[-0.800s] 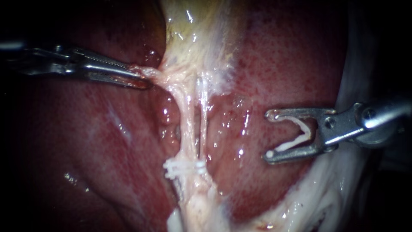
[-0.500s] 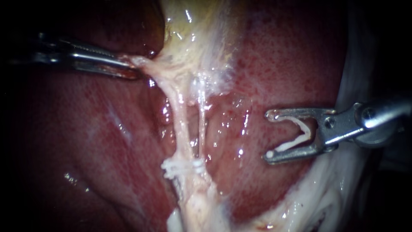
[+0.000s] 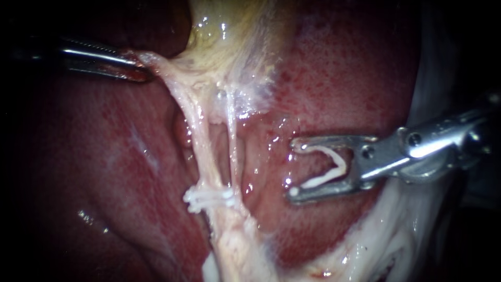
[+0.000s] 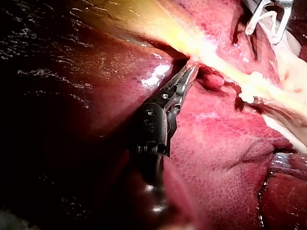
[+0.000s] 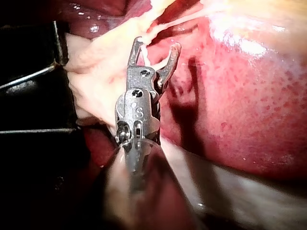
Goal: Clipping third clip left tube
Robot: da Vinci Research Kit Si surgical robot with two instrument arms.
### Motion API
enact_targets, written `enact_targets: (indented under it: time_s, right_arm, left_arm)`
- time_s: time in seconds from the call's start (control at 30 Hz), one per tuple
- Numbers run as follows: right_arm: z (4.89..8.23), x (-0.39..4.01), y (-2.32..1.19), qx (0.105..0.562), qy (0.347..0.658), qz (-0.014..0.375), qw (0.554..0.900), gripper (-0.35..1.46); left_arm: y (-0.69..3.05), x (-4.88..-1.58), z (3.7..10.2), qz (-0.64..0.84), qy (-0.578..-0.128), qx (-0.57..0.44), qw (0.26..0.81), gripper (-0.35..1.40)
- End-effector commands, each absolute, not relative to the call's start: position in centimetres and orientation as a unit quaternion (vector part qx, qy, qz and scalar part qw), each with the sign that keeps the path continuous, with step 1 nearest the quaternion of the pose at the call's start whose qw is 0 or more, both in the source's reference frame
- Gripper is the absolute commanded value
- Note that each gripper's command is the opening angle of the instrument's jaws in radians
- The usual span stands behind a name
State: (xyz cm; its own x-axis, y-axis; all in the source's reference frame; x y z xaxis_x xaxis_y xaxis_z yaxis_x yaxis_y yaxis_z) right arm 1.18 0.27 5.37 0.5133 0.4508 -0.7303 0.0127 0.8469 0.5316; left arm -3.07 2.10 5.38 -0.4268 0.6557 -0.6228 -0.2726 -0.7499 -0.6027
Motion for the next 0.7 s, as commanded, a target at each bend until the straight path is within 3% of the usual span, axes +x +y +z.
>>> enact_targets:
  time_s: [0.03, 0.4, 0.7]
  right_arm:
    - [5.39, 1.25, 0.28, 0.249, 0.477, 0.139, 0.831, 0.50]
    - [5.60, 1.87, 0.34, 0.310, 0.492, 0.193, 0.790, 0.50]
    - [5.87, 1.97, 0.47, 0.350, 0.493, 0.213, 0.767, 0.49]
  left_arm:
    - [2.09, -3.07, 5.39, 0.818, -0.211, -0.454, 0.284, -0.35]
    - [2.07, -3.11, 5.43, 0.818, -0.209, -0.454, 0.284, -0.35]
    - [2.07, -3.10, 5.45, 0.819, -0.209, -0.454, 0.284, -0.35]
